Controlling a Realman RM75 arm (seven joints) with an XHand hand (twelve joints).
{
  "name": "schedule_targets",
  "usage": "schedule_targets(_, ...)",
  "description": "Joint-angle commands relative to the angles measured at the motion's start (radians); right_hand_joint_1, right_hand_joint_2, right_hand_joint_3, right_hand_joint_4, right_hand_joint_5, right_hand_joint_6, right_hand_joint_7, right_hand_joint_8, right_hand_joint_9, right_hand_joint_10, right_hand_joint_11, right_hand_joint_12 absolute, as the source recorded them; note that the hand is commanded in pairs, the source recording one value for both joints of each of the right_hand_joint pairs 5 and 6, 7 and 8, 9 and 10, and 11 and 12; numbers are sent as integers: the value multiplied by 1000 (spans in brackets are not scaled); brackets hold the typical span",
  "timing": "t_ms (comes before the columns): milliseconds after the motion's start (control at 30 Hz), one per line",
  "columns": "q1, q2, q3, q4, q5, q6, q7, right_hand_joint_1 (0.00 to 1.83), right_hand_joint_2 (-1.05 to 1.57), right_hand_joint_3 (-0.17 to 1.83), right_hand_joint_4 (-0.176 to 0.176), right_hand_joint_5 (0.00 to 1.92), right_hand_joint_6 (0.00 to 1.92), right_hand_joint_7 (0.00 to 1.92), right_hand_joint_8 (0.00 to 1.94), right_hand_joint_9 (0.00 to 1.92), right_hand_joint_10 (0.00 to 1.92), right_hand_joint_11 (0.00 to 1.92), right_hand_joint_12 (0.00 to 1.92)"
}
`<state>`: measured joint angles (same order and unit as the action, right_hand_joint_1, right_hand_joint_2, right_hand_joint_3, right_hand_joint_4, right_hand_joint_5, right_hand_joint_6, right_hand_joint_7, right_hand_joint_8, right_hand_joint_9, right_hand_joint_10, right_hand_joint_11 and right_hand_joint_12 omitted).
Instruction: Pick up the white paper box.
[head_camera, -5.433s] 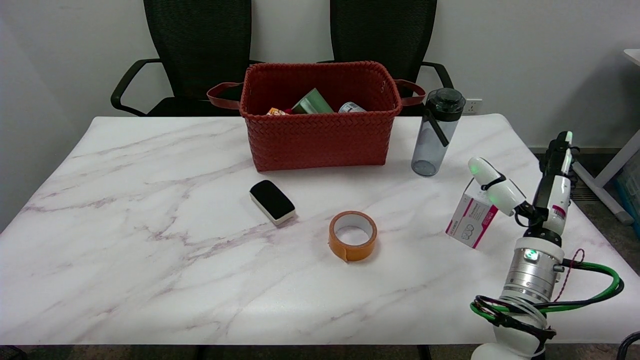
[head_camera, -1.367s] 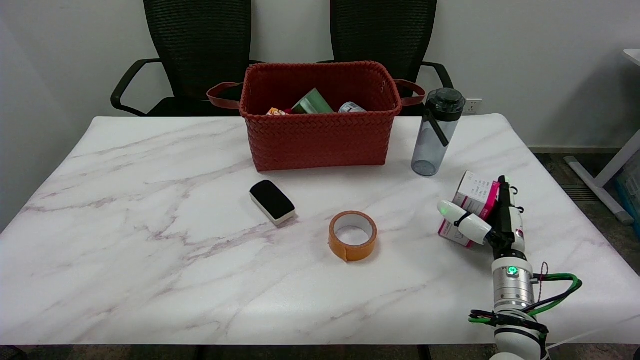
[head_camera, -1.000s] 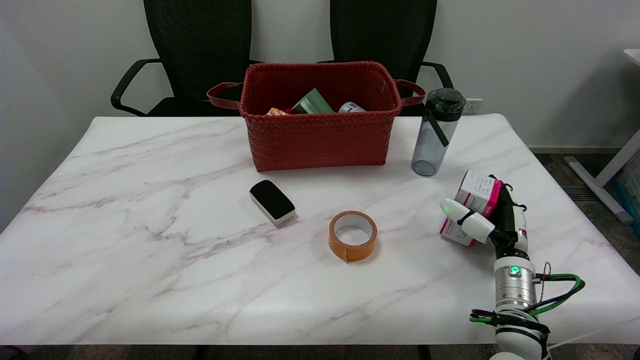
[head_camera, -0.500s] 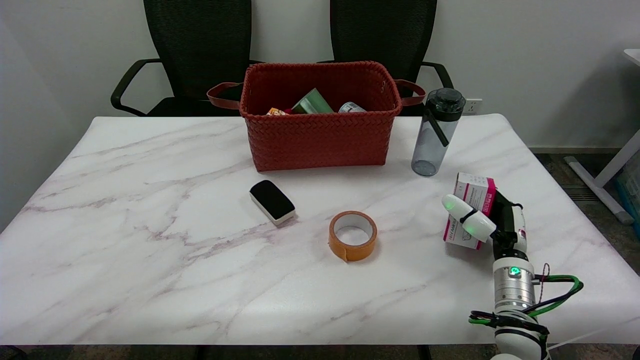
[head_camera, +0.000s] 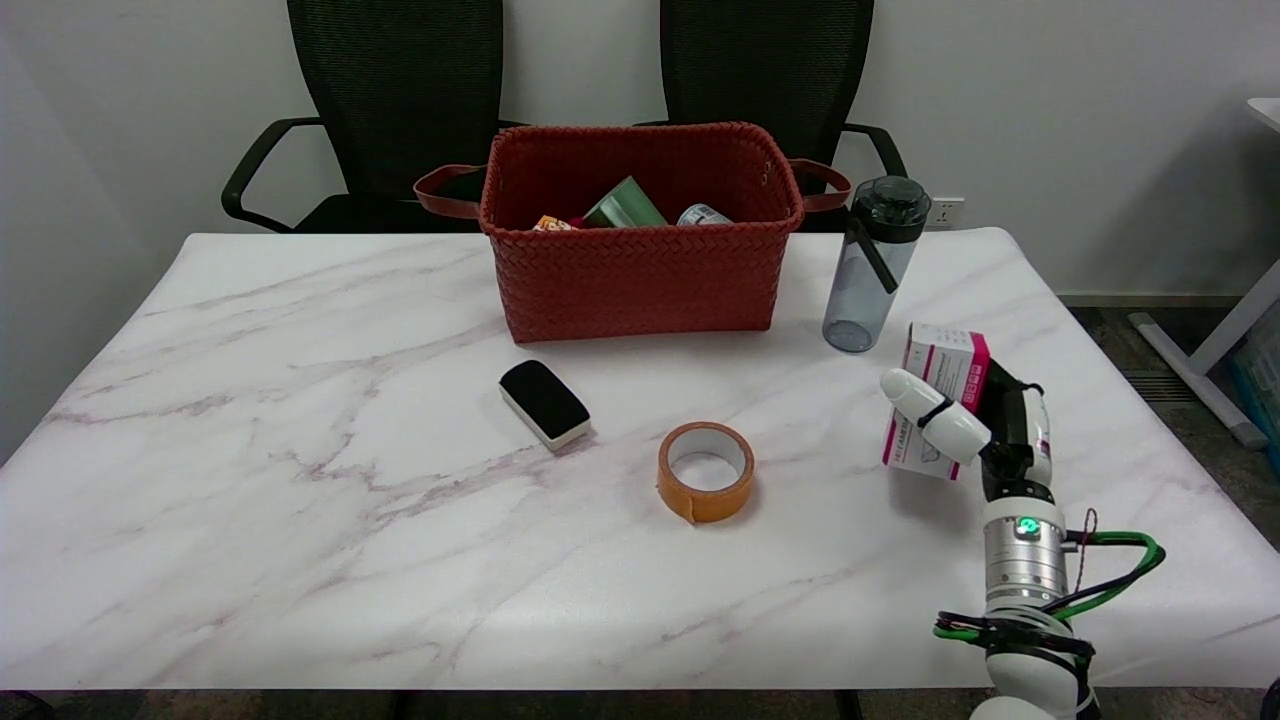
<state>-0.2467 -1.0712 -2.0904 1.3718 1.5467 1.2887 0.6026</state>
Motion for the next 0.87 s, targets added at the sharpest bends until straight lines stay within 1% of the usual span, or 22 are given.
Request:
schedule_targets(33,26,8,70,112,-166,6,-2,1107,810,-175,0,769,769,1354,1354,1316,1316,1387,1387)
schedule_targets(167,37,11,84,161,-213,3,-17,1107,814,-175,0,772,772,1358,1358,1327,1327,1436,1436)
schedule_targets(333,46,15,91,229,-251,3,-94,1108,817,-175,0,774,774,1359,1359,1333,1333,1471,1471)
schedule_targets(467,62,19,107,260,-269,-27,-121,1108,817,-175,0,770,770,1355,1355,1334,1334,1496,1496)
schedule_targets(600,87,25,149,266,-281,-139,-121,1106,796,-175,0,755,755,1356,1356,1326,1326,1495,1495)
schedule_targets(733,120,34,182,256,-281,-236,-121,1077,801,-175,0,760,760,1438,1438,1396,1396,1526,1526)
schedule_targets(867,169,41,211,235,-271,-327,-121,1058,837,-175,0,767,767,1484,1484,1424,1424,1532,1532)
